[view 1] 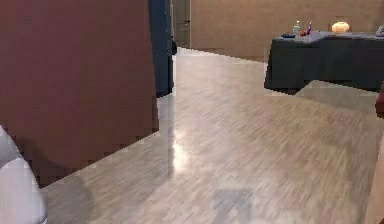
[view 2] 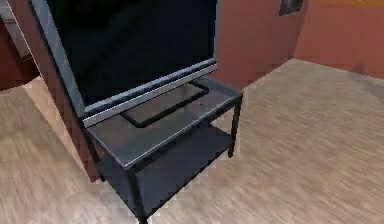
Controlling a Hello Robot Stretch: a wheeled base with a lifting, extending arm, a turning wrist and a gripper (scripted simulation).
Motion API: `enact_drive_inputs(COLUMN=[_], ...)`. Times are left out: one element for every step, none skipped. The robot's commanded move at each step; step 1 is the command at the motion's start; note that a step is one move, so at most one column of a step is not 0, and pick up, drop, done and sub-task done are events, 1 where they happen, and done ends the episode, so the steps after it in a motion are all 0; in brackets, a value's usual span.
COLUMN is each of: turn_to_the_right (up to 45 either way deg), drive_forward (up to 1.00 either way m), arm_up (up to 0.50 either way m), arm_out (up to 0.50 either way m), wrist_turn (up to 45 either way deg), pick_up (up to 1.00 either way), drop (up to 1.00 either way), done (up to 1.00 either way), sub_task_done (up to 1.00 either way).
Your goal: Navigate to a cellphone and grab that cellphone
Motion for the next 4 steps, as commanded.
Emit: enact_drive_inputs(turn_to_the_right=[0.0, 3.0, 0.0, 0.0], drive_forward=[1.0, 0.0, 1.0, 1.0], arm_up=[0.0, 0.0, 0.0, 0.0], arm_out=[0.0, 0.0, 0.0, 0.0], wrist_turn=[0.0, 0.0, 0.0, 0.0], pick_up=[0.0, 0.0, 0.0, 0.0], drop=[0.0, 0.0, 0.0, 0.0], done=[0.0, 0.0, 0.0, 0.0], sub_task_done=[0.0, 0.0, 0.0, 0.0])
